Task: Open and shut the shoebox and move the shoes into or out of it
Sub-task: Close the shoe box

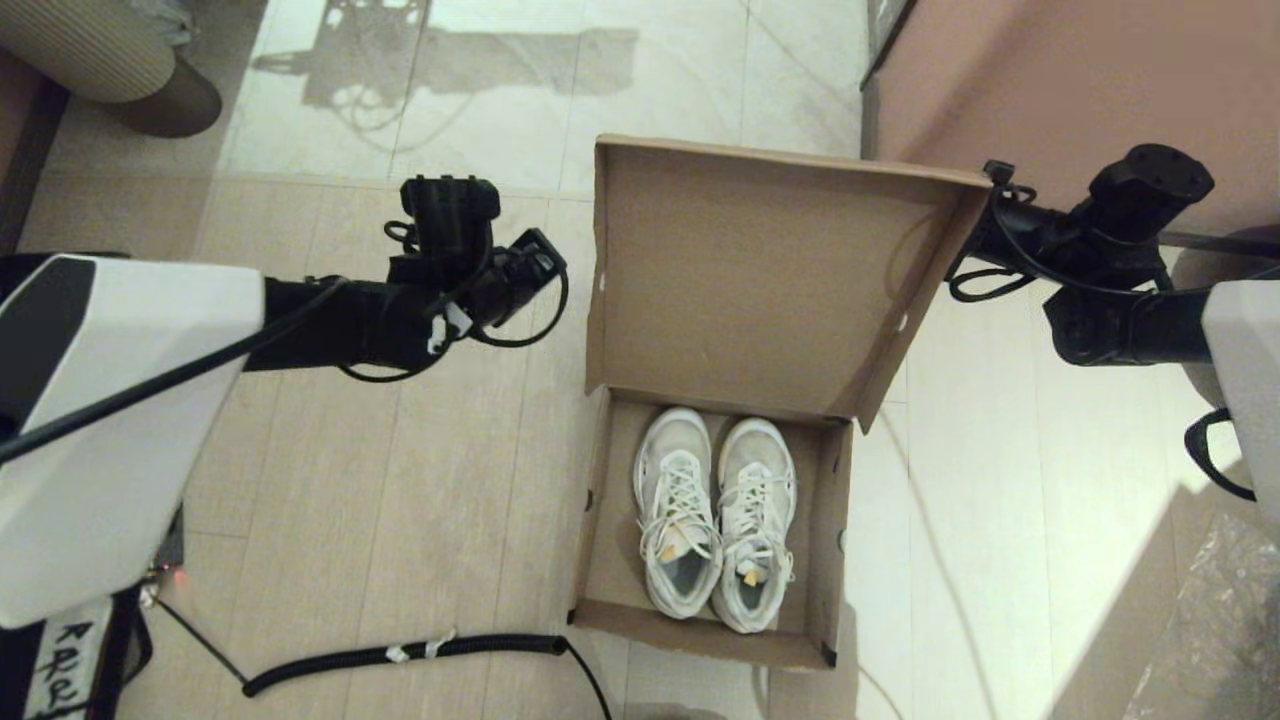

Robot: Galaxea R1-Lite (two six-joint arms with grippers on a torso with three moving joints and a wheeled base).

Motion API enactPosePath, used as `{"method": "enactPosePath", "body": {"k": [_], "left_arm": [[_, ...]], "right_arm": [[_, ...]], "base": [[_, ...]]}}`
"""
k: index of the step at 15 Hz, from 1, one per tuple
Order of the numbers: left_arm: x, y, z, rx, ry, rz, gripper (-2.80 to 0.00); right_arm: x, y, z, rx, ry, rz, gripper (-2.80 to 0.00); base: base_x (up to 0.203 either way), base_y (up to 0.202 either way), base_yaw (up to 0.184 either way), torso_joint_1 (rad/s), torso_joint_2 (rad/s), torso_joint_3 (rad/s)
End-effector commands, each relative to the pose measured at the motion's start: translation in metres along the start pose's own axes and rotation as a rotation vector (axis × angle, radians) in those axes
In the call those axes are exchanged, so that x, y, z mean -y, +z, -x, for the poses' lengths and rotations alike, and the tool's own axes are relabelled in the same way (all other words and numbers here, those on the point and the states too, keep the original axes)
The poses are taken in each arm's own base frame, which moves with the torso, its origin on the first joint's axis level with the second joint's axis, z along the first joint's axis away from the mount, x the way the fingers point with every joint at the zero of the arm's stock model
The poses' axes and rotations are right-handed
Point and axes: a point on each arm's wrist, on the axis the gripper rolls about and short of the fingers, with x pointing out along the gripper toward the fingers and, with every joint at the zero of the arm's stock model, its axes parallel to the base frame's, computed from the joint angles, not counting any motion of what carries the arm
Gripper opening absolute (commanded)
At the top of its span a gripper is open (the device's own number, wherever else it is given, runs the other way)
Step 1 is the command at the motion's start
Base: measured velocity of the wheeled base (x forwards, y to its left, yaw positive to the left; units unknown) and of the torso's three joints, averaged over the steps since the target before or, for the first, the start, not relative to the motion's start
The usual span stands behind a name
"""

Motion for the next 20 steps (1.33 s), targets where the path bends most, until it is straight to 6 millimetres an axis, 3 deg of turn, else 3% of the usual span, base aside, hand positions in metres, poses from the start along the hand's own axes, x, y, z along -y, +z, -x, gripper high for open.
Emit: {"method": "enactPosePath", "body": {"k": [1,3,10,15,20], "left_arm": [[-0.001,0.025,0.004,0.060,-0.015,0.011,-2.80],[-0.008,0.030,0.002,0.032,-0.057,0.009,-2.80],[-0.024,0.009,-0.019,0.030,-0.086,-0.017,-2.80],[-0.037,-0.011,-0.035,0.025,-0.127,-0.039,-2.80],[-0.041,-0.018,-0.039,0.014,-0.125,-0.040,-2.80]], "right_arm": [[-0.012,-0.008,-0.001,-0.030,-0.003,0.005,-2.80],[-0.020,-0.013,-0.001,-0.039,-0.003,-0.005,-2.80],[-0.029,-0.041,0.003,-0.137,-0.082,-0.053,-2.80],[-0.014,-0.066,0.010,-0.192,-0.129,-0.091,-2.80],[0.000,-0.103,0.006,-0.265,-0.150,-0.124,-2.80]], "base": [[0.000,0.000,0.000,0.000,0.00,0.000],[0.000,0.000,0.000,0.000,0.00,0.000],[0.000,0.000,0.000,0.000,0.00,0.000],[0.000,0.000,0.000,0.000,0.00,0.000],[0.000,0.000,0.000,0.000,0.00,0.000]]}}
